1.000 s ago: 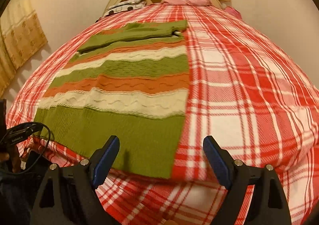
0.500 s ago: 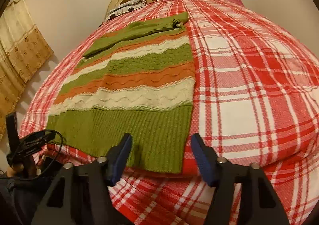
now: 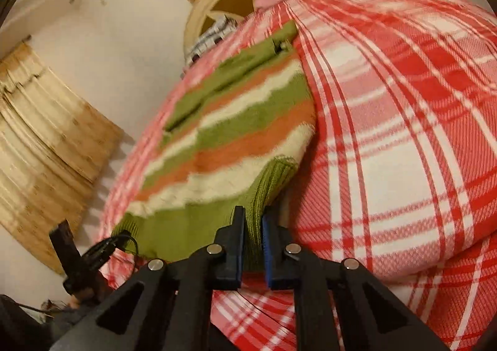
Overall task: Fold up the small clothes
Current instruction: 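Move both tools to the sweater hem and close them on it, then lift the held hem with both tools and fold it toward the collar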
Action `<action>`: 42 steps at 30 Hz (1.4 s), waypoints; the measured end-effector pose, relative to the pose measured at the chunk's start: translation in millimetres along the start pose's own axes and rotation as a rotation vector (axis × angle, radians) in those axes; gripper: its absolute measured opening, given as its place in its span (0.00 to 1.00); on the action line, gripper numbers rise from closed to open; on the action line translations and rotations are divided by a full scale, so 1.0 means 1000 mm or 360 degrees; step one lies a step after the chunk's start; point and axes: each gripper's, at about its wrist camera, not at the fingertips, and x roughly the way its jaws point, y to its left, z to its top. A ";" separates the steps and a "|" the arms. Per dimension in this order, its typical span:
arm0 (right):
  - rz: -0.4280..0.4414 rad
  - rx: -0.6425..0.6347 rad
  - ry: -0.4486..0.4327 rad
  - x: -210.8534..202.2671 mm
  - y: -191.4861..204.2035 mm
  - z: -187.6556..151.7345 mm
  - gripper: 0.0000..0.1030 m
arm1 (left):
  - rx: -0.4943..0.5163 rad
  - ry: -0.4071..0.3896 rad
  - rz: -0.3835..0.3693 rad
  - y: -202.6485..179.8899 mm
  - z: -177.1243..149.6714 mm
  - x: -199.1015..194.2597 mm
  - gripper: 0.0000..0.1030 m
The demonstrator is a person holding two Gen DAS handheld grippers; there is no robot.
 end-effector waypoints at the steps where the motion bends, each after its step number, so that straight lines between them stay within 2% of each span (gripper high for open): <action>1: 0.0023 0.0002 -0.0024 -0.002 0.003 0.004 0.09 | 0.0000 -0.0020 -0.0011 0.001 0.005 -0.001 0.12; 5: 0.0111 0.0013 -0.0112 -0.008 0.017 0.024 0.08 | -0.0033 -0.0086 -0.0019 0.009 0.027 -0.001 0.12; 10: 0.0158 -0.0041 -0.0195 -0.020 0.038 0.051 0.08 | -0.0134 -0.0184 -0.0068 0.027 0.055 -0.009 0.09; 17: 0.0208 -0.0052 -0.0309 -0.030 0.056 0.090 0.04 | -0.0184 -0.0340 -0.0086 0.041 0.085 -0.025 0.06; 22: 0.0182 -0.0096 -0.0272 -0.021 0.069 0.101 0.04 | -0.0116 -0.0222 -0.0063 0.043 0.077 -0.015 0.06; 23: 0.0197 -0.0095 -0.0248 -0.019 0.068 0.098 0.04 | -0.0120 -0.0162 -0.0024 0.046 0.067 -0.013 0.08; 25: 0.0151 -0.0109 -0.0224 -0.018 0.063 0.089 0.04 | -0.0169 -0.0040 -0.0082 0.053 0.047 -0.008 0.11; 26: 0.0146 -0.0109 -0.0211 -0.019 0.059 0.084 0.04 | -0.0185 0.0014 -0.0099 0.054 0.039 -0.004 0.19; 27: 0.0141 -0.0102 -0.0199 -0.021 0.055 0.079 0.04 | -0.0205 0.0097 -0.0095 0.056 0.026 0.003 0.31; 29: 0.0114 -0.0078 -0.0171 -0.025 0.046 0.069 0.04 | -0.0239 0.0201 -0.0101 0.057 0.005 0.015 0.40; 35: 0.0107 -0.0078 -0.0143 -0.029 0.033 0.051 0.04 | -0.0271 0.0352 -0.0152 0.043 -0.015 0.039 0.41; 37: 0.0111 -0.0074 -0.0139 -0.027 0.031 0.049 0.04 | -0.0247 0.0376 -0.0143 0.037 -0.019 0.045 0.47; 40: 0.0128 -0.0076 -0.0121 -0.022 0.032 0.047 0.04 | -0.0229 0.0355 -0.0128 0.032 -0.021 0.044 0.47; 41: 0.0132 -0.0084 -0.0112 -0.020 0.033 0.046 0.04 | -0.0223 0.0349 -0.0138 0.032 -0.021 0.043 0.43; 42: 0.0138 -0.0087 -0.0104 -0.018 0.035 0.045 0.04 | -0.0215 0.0338 -0.0159 0.032 -0.022 0.042 0.16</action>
